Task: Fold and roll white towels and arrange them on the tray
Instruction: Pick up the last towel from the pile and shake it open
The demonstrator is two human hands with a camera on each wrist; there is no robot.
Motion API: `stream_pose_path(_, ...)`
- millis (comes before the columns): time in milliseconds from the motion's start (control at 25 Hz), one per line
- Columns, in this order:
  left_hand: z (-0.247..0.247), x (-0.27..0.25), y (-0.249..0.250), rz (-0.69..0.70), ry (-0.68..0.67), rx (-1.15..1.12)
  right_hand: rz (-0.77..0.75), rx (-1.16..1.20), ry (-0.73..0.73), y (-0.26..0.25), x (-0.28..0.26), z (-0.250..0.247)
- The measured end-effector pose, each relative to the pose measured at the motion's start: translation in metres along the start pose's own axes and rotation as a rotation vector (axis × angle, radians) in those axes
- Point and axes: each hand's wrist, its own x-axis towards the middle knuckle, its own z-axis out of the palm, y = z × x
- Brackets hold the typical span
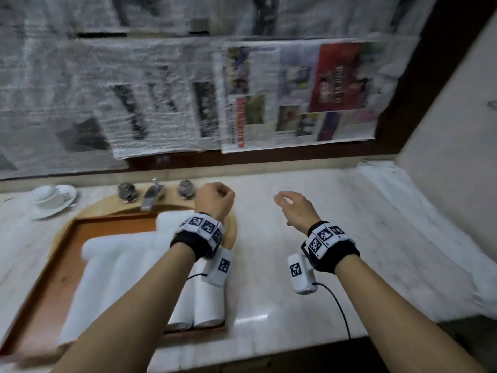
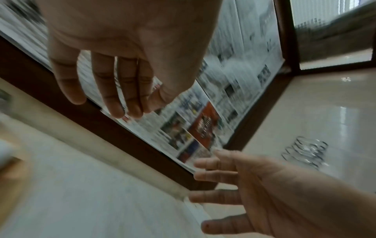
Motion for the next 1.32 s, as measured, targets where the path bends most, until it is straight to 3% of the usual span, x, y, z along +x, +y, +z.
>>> stream_pose_path(120, 0.091, -0.018, 0.073, 0.09, -0.159, -0.003, 0.023, -0.043, 0.085, 0.06, -0.018, -0.086)
stream_pose_path(240, 0.184, -0.047, 0.141, 0.218, -0.353, 0.02, 0.193, -0.07, 0.169, 0.146, -0.04, -0.169)
stream_pose_path(400, 0.316, -0.092, 0.227, 0.399, -0.594, 0.105, 0.419, -0.171, 0.385, 0.278, -0.079, -0.262)
stream_pose_path(560, 0.418, -0.135, 0.282, 0.557, -0.784, 0.193, 0.652, -0.328, 0.479, 0.364, -0.112, -0.307)
stream_pose_path(680, 0.476, -0.166, 0.299, 0.664, -0.918, 0.332, 0.596, -0.225, 0.485, 0.403, -0.123, -0.319)
stream_pose_path(800, 0.513, -0.191, 0.291, 0.686, -1.05, 0.524, 0.516, -0.189, 0.508, 0.42, -0.126, -0.324)
stream_pose_path(880, 0.528, -0.205, 0.279, 0.642, -1.079, 0.538, 0.493, -0.199, 0.503, 0.428, -0.123, -0.329)
stream_pose_path(1160, 0.532, -0.208, 0.268, 0.568, -0.988, 0.27, 0.465, -0.237, 0.351, 0.432, -0.128, -0.335)
stream_pose_path(1320, 0.49, -0.193, 0.294, 0.592, -0.942, 0.074, 0.437, -0.314, 0.457, 0.406, -0.119, -0.335)
